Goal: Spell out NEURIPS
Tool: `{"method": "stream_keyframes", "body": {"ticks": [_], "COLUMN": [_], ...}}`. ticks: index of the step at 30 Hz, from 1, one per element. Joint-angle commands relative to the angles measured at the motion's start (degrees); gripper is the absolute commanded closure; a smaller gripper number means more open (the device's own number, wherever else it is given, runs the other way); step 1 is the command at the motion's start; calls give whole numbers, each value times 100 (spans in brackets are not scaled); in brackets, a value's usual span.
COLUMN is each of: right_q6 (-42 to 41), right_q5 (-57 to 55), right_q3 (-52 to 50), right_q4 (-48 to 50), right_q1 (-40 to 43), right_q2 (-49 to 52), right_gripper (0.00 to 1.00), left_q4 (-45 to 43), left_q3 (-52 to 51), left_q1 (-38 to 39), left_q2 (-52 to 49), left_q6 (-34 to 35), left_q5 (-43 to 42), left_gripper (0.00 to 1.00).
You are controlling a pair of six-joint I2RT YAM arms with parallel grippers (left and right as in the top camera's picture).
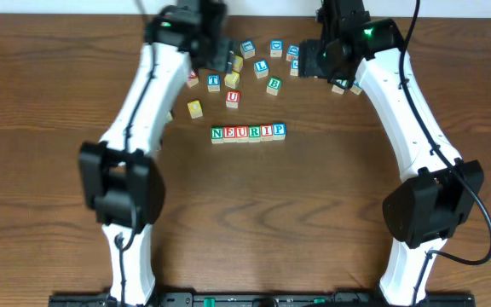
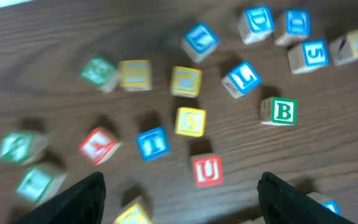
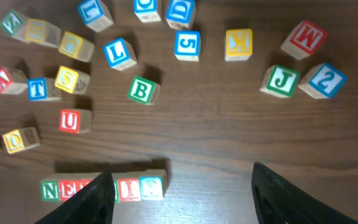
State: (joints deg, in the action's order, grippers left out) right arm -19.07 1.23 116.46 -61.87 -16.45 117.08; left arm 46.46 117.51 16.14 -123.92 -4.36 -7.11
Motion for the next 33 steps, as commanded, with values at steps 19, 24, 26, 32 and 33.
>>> {"method": "stream_keyframes", "body": {"ticks": [19, 24, 26, 32, 33], "right_q6": [243, 240, 243, 243, 243], "right_q5": [-177, -177, -177, -208, -236], "right_q3": [-28, -33, -33, -33, -33], "right_q4": [-448, -463, -481, -533, -538], "right_q1": [105, 103, 103, 103, 103], "right_q2": [24, 24, 24, 24, 24], "right_gripper": [32, 32, 32, 33, 32], "left_q4": [-791, -1082, -1172, -1255, -1250], "left_q3": [168, 118, 109, 109, 107], "left_q1": [367, 367, 367, 365, 365], "left_q2": [-1342, -1438, -1510, -1718, -1733], "left_q6": [-503, -503, -503, -498, -496], "left_q5": [481, 483, 483, 695, 697], "left_gripper": [23, 23, 23, 28, 31]}}
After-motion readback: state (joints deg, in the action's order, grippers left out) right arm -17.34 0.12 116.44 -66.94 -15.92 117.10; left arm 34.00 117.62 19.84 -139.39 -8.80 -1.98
